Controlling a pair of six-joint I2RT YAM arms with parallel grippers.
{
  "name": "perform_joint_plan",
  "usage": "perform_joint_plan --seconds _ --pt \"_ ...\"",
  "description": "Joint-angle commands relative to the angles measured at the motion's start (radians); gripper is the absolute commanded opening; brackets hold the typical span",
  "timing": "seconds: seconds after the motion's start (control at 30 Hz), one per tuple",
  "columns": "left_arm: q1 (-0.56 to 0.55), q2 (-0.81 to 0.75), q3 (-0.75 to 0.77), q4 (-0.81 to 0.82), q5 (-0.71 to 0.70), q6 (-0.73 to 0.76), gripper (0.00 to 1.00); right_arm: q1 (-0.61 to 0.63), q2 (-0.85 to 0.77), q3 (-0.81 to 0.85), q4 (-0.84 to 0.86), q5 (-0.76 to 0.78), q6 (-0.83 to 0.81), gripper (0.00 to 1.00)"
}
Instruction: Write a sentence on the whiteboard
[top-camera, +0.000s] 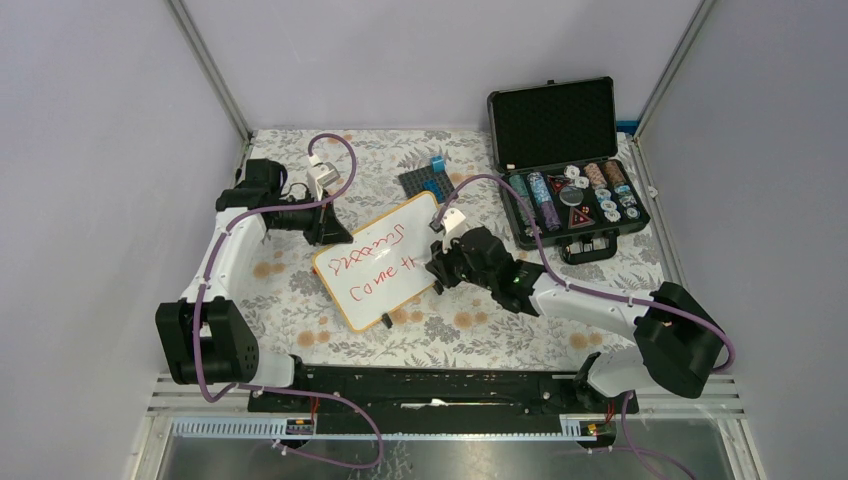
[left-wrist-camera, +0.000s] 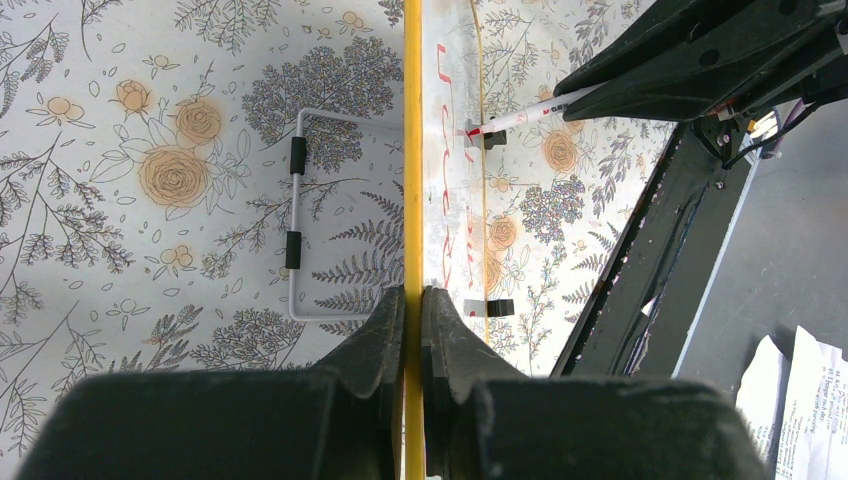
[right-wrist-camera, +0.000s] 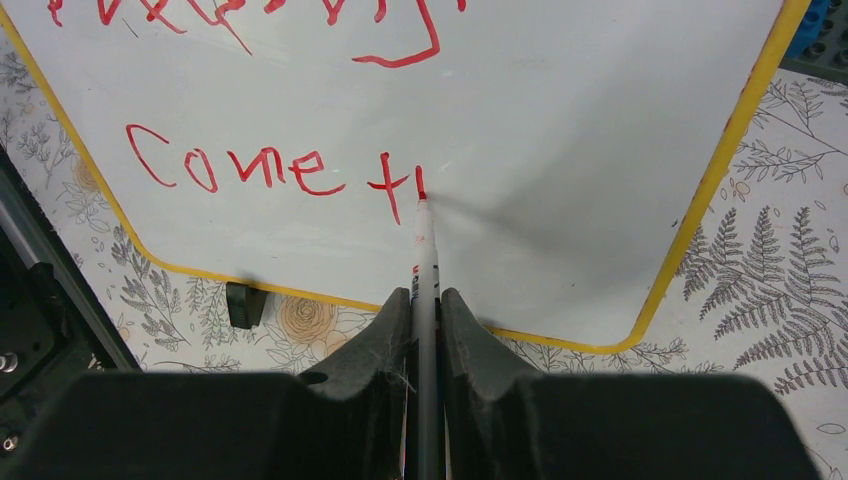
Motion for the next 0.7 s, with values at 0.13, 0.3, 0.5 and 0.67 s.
perform_joint_plan --seconds 0.13,0.3,0.5,0.67 --pt "-0.019 0.001 -0.003 -0.002 -0.013 0.027 0.00 -0.005 0.008 0.060 0.004 0.048 -0.017 0.00" --pt "-0.019 0.005 -0.002 -0.003 -0.012 0.028 0.00 -0.007 -0.004 0.055 -0.006 0.076 -0.018 0.00" --pt "-0.018 0.002 -0.001 -0.003 -0.011 0.027 0.00 -0.008 -0.015 0.051 -0.013 0.085 -0.018 0.00" --pt "-0.019 -0.002 -0.002 -0.002 -0.012 0.025 0.00 -0.008 -0.047 0.031 -0.007 0.079 -0.017 0.00"
